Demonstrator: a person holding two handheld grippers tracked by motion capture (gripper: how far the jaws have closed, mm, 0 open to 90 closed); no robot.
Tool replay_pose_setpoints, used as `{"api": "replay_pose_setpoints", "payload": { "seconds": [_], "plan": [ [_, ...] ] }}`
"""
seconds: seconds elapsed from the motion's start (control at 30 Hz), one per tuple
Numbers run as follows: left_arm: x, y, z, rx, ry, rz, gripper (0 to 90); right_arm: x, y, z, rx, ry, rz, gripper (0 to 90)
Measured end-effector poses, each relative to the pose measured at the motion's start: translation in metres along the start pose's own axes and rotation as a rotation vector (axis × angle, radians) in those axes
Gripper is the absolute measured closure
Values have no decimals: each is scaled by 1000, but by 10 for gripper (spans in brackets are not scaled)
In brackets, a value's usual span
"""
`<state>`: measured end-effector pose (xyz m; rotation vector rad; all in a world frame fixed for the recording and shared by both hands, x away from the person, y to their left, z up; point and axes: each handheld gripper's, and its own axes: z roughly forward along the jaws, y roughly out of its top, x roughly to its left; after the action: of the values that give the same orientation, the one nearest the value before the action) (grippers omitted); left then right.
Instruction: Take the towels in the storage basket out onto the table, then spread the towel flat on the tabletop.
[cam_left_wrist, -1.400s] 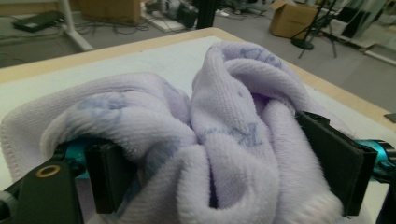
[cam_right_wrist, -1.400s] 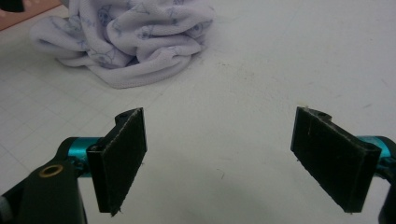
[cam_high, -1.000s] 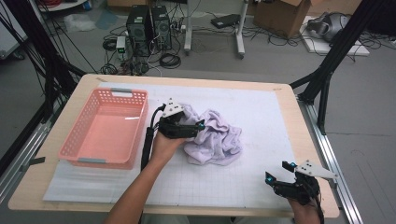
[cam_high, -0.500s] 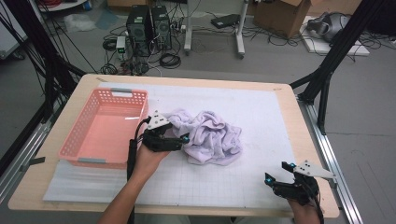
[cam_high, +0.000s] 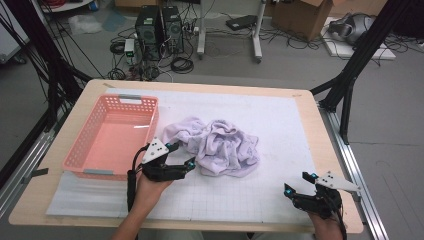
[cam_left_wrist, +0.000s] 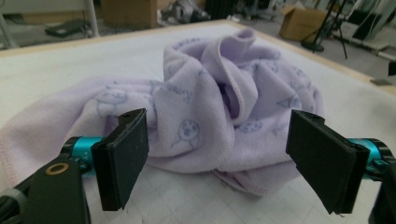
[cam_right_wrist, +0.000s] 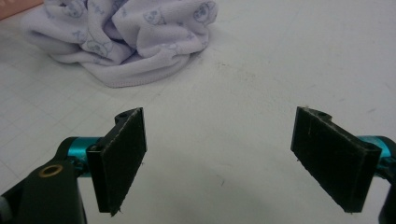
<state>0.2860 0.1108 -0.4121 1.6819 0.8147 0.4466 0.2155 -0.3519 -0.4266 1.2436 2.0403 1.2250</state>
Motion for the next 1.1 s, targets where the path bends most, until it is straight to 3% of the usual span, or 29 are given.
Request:
{"api": "replay_pose_setpoints", "payload": {
  "seconds": [0.3,0.47,0.8,0.87,1.1],
  "plan": [
    [-5,-7,0,-32,-14,23,227,0,-2,6,16,37,-6,171],
    [-7,-9,3,-19,-14,30,235,-1,-2,4,12,38,16,174],
    [-5,-12,6,-8,-16,20,240,1,-1,10,25,44,7,175],
    [-4,-13,6,-6,-20,7,241,3,2,16,39,69,14,222],
    [-3,-16,10,13,-37,3,281,12,14,48,91,110,-9,210]
  ]
}}
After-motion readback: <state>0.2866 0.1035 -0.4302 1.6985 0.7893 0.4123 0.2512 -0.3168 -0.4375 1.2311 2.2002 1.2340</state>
